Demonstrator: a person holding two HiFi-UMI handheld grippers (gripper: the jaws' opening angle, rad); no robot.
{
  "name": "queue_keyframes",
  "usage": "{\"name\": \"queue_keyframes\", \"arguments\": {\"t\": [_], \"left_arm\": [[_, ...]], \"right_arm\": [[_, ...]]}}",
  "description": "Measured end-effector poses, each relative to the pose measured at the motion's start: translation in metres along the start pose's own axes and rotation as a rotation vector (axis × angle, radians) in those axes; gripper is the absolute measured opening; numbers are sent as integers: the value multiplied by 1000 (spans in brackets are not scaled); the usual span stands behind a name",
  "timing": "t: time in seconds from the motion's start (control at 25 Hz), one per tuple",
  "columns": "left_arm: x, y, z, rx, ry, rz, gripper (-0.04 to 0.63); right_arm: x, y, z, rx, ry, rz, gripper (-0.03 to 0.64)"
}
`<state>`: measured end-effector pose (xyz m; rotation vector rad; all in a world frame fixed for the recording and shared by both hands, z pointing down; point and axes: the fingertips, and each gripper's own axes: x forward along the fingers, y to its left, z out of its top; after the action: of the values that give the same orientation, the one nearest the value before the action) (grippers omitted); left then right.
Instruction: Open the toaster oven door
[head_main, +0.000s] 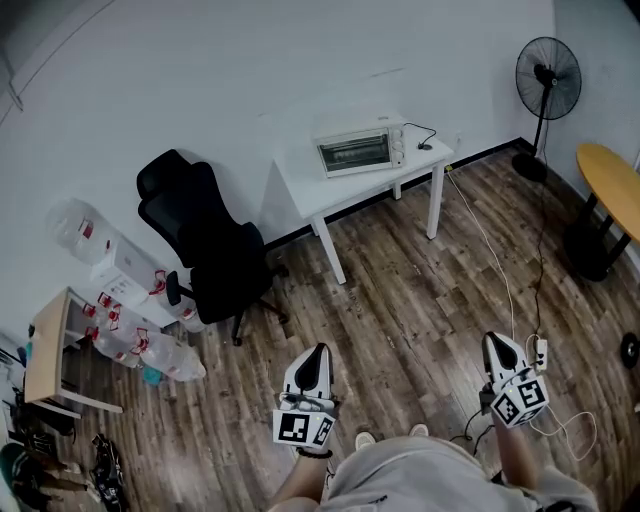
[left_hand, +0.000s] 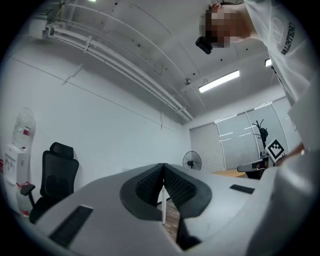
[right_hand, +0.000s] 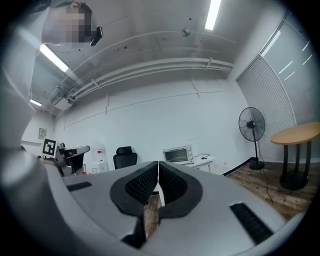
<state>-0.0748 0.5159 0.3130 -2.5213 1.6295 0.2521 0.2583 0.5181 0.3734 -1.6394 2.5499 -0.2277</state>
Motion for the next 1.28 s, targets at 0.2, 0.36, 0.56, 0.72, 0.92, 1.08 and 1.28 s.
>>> {"name": "queue_keyframes", "arguments": {"t": [0.2, 0.36, 0.56, 0.72, 0.92, 1.08, 1.28], "left_arm": [[11, -15, -9, -19, 28, 8, 6], [18, -26, -16, -28, 42, 28, 5], [28, -41, -20, -11, 54, 51, 6], [38, -45, -25, 4, 84, 38, 6], [62, -27, -38, -1, 94, 33, 6], [97, -3, -48, -25, 78, 12, 6], [143, 41, -58, -59, 55, -23, 5]], "right_arm": [[-1, -15, 2, 18, 3, 9, 18], [-4, -31, 2, 40, -2, 17, 18], [1, -54, -6, 63, 8, 37, 18], [8, -62, -11, 65, 20, 42, 18], [37, -69, -21, 87, 29, 28, 18], [72, -70, -12, 68, 27, 9, 18], [128, -66, 1, 37, 20, -19, 18]]}}
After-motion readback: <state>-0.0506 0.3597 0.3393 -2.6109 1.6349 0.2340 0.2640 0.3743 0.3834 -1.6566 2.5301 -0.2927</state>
